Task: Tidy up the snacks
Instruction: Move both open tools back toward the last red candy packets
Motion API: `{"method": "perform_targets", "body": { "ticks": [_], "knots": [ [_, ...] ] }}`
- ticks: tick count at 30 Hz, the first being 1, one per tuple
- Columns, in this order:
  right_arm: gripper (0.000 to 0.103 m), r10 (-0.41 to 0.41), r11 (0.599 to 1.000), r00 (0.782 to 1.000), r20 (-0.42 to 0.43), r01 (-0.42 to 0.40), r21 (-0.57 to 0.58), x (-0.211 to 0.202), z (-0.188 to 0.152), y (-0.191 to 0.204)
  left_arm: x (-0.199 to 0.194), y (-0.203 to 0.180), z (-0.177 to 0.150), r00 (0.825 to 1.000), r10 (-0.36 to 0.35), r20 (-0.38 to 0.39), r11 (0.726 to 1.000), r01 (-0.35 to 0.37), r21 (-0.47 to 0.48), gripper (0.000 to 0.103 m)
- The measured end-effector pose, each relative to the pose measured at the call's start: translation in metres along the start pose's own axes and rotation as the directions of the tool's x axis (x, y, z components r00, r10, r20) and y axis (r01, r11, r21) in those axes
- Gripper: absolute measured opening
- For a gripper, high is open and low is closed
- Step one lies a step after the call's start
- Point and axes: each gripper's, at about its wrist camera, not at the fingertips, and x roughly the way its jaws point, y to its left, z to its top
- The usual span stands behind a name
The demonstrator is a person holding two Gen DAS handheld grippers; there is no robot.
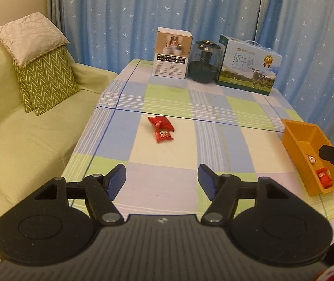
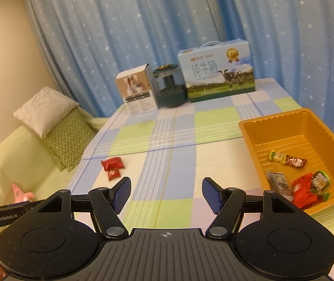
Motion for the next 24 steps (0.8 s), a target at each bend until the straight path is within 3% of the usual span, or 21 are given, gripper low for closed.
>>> {"method": "perform_targets", "body": {
  "ticks": [11,24],
  "knots": [
    [0.067,0.000,0.996,0.998,-0.059,-0.005,-0.086,0.062,-0.009,0.011,0.048,0.015,0.005,1.000,0.004,-0.030,0.999,-0.002,0.038,0.065],
    [0.067,-0.017,0.985,0.995,-0.099,0.000,-0.171,0.163,0.003,0.010,0.142,0.016,0.010,0.997,-0.029,-0.065,0.996,0.035,0.086,0.064]
  ]
}}
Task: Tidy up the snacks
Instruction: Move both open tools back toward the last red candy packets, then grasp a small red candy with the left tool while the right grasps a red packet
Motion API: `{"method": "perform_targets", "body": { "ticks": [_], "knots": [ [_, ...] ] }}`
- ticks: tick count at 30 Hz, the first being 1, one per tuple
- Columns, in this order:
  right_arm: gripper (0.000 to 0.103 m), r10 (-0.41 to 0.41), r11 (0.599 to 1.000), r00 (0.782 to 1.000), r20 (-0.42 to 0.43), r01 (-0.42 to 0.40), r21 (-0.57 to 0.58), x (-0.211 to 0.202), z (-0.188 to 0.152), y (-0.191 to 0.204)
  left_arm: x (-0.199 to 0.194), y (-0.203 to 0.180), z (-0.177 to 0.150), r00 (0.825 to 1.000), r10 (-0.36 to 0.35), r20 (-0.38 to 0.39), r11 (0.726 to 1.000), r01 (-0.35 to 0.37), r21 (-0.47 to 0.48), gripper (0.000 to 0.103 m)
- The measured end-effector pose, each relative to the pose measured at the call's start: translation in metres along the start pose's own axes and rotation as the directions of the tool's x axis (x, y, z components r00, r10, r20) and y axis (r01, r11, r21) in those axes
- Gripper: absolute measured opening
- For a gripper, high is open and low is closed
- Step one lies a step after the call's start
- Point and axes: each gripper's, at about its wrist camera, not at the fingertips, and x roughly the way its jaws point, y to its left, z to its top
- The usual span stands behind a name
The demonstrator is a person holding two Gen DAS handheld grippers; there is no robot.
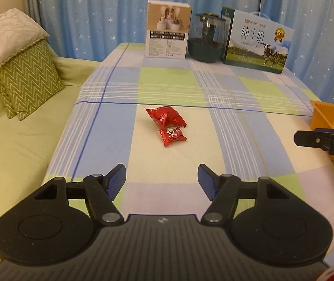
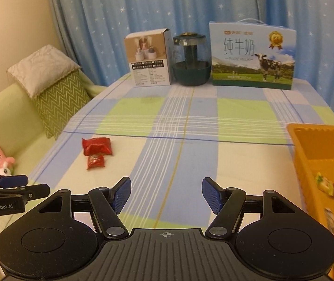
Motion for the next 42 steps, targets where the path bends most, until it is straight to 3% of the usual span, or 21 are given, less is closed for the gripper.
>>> {"method": "perform_targets", "body": {
  "ticks": [8,12,22,31,35,42],
  "knots": [
    [0.067,0.008,0.999,0.999,-0.043,-0.010,-0.036,0.052,0.013,-0.002,0.051,-0.004,0.012,0.999,-0.038,0.005,0.999,0.038,0.002,0.061],
    [0.067,0.010,0.999,0.998,-0.055,-0.012,-0.041,0.069,0.018,-0.005,0.072,-0.007,0.020,0.998,-0.066,0.015,0.998,0.066,-0.001,0.053],
    [0.067,0.014,0.999,0.997,-0.073,-0.017,-0.048,0.086,0.023,-0.009,0.105,-0.011,0.026,0.998,-0.058,0.020,0.997,0.059,-0.040,0.039],
    [0.067,0.023,0.998,0.997,-0.074,-0.028,-0.056,0.089,0.022,-0.003,0.106,-0.011,0.024,0.999,-0.020,0.031,1.000,0.020,-0.013,0.022],
    [0.067,0.037,0.997,0.997,-0.067,-0.041,-0.065,0.088,0.022,0.002,0.096,-0.007,0.018,1.000,-0.003,0.027,1.000,0.003,0.001,0.022],
    [0.067,0.132,0.977,0.990,-0.055,-0.140,-0.162,0.096,0.022,0.032,0.073,0.023,0.006,0.999,0.037,0.020,0.999,-0.037,-0.024,0.021]
  ]
}}
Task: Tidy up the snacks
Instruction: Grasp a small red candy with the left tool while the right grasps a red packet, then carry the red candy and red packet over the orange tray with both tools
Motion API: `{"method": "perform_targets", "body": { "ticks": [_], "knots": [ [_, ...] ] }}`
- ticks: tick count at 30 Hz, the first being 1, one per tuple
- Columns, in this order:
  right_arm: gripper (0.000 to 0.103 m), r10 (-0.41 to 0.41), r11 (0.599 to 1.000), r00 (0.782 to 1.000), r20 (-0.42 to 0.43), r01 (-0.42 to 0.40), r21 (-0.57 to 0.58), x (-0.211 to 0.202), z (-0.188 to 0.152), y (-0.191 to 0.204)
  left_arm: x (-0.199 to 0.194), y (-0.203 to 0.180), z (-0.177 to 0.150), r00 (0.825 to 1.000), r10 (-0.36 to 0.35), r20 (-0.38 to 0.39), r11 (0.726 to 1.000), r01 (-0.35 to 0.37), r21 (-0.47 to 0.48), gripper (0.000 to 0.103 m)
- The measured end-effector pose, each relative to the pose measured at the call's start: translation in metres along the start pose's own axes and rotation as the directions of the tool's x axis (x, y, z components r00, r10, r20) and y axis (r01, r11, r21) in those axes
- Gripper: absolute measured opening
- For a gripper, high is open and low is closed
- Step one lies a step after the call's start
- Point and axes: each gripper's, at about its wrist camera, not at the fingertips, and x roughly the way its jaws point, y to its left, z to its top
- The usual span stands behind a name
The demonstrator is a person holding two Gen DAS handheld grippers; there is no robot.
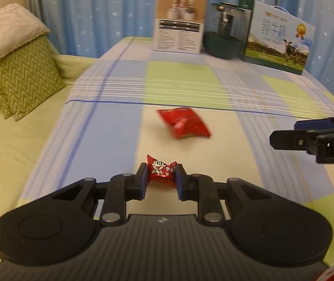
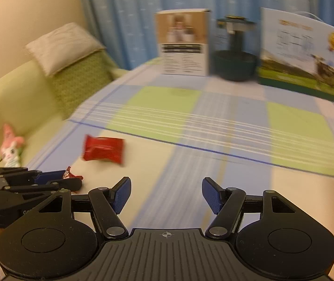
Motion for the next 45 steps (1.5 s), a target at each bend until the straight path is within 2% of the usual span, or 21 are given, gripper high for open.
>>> {"method": "perform_targets", "body": {
  "ticks": [4,14,21,25,26,27,36,45],
  "knots": [
    [0.067,0.042,0.998,0.999,0.010,-0.041,-0.051,0.016,0.003,0.016,-0.009,0.018,0.001,1.000,0.021,0.007,1.000,-0.020,-0.017,0.021],
    [0.067,0.167,0.986,0.985,0.041,-0.167,-0.004,0.061,0.026,0.040,-0.019,0.043,0.007,0.999,0.036,0.035,0.998,-0.034,-0.051,0.021],
    [0.067,0.171,0.983,0.985,0.005,-0.171,0.066,0.095,0.031,0.037,-0.020,0.050,0.003,0.999,0.039,0.035,0.997,-0.037,-0.070,0.021],
    [0.067,0.186,0.978,0.982,0.014,-0.187,0.096,0.101,0.030,0.034,-0.018,0.048,0.000,0.999,0.035,0.029,0.997,-0.033,-0.074,0.021],
    [0.055,0.189,0.977,0.982,0.014,-0.189,0.102,0.102,0.030,0.033,-0.017,0.047,0.000,0.999,0.034,0.026,0.997,-0.032,-0.076,0.021],
    [0.049,0.192,0.976,0.981,0.010,-0.192,0.101,0.102,0.031,0.033,-0.017,0.047,0.000,0.999,0.032,0.023,0.996,-0.030,-0.078,0.021],
    [0.043,0.111,0.993,0.994,0.005,-0.111,0.041,0.081,0.022,0.032,-0.025,0.034,-0.002,1.000,0.015,0.018,0.998,-0.014,-0.069,0.021],
    [0.043,0.015,0.995,0.999,0.030,-0.018,0.099,0.010,0.006,0.015,-0.053,0.008,0.003,0.999,-0.033,0.025,0.998,0.034,-0.047,0.021]
  ]
}}
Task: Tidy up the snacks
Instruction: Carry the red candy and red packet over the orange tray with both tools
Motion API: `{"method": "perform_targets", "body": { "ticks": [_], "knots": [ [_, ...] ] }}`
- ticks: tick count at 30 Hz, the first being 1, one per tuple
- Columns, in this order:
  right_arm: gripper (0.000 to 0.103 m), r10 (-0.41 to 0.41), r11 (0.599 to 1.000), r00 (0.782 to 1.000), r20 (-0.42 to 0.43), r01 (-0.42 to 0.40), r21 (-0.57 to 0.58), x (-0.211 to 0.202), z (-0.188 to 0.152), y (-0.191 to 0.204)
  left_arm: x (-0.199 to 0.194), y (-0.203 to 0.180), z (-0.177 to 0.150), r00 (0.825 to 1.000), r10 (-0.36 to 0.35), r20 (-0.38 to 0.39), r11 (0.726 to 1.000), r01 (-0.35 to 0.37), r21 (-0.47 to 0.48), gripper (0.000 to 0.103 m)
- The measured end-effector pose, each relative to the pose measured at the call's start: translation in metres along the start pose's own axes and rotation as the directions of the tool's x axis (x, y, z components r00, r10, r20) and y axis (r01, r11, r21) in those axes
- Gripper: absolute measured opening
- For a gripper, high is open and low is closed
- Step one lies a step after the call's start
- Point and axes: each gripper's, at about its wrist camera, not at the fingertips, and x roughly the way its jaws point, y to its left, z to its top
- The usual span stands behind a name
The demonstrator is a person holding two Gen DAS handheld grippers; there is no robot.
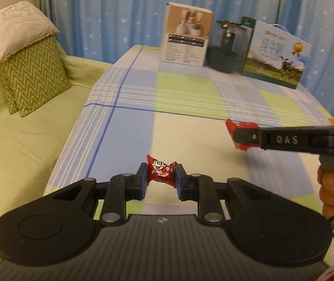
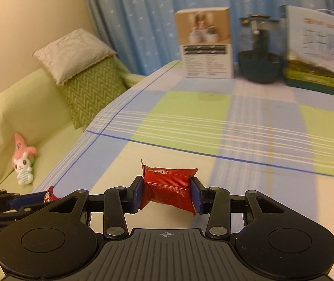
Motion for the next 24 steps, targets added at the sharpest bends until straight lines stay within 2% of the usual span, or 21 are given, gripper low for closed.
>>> {"method": "perform_targets", "body": {
  "ticks": [11,24],
  "knots": [
    [0.043,-0.123,0.989,0.992,0.039,0.119,0.089,-0.118,-0.031,-0.022,-0.061,-0.061,0.011,0.994,-0.108,0.016,0.992,0.107,0.073,0.021],
    [0.043,-0.221,0.957,0.973,0.066,0.203,0.208,-0.230,-0.073,-0.041,-0.118,-0.132,-0.004,0.981,-0.194,0.009,0.973,0.191,0.130,0.021]
  ]
}}
